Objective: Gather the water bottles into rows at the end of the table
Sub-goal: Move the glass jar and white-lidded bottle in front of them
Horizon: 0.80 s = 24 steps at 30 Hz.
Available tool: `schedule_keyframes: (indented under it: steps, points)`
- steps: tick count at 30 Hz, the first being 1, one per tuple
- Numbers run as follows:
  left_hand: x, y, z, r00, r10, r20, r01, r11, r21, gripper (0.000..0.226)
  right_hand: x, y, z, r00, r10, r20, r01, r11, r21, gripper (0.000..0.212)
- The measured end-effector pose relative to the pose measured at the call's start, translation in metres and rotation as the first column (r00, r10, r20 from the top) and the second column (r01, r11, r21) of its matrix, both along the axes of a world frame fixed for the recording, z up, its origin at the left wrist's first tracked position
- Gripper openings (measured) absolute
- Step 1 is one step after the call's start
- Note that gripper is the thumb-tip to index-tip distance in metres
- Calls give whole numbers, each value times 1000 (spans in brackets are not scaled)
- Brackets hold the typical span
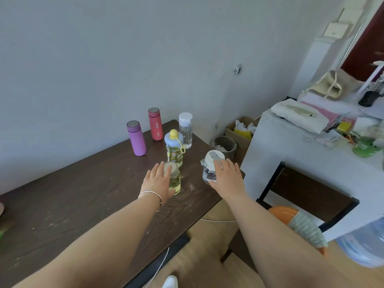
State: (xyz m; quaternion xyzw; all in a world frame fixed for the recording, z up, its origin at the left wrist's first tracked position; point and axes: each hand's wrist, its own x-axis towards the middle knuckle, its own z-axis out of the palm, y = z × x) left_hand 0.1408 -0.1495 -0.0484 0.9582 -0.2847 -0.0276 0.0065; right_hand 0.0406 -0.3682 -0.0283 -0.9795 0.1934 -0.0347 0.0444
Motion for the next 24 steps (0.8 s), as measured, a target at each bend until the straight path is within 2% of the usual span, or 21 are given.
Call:
schedule_keyframes:
  steps: [9,13,18,24]
  points:
    - [55,-20,-24,984,12,-180,-28,996,-89,89,55,-27,-15,990,-121,-77,126,989,76,80]
    - [68,-20,-37,961,-9,-277,-49,978,-203,88,70,-31,-30,977,-183,-114,201,964,174,85]
    - [71,-17,-43,941,-40,-337,-85,935,-346,85,79,-37,-47,958,-270,-97,287,900,328,99]
    - [72,-13,-47,918,-41,-395,-146,890,-431,85,82,-36,-63,937,-348,10,302,826,476,100]
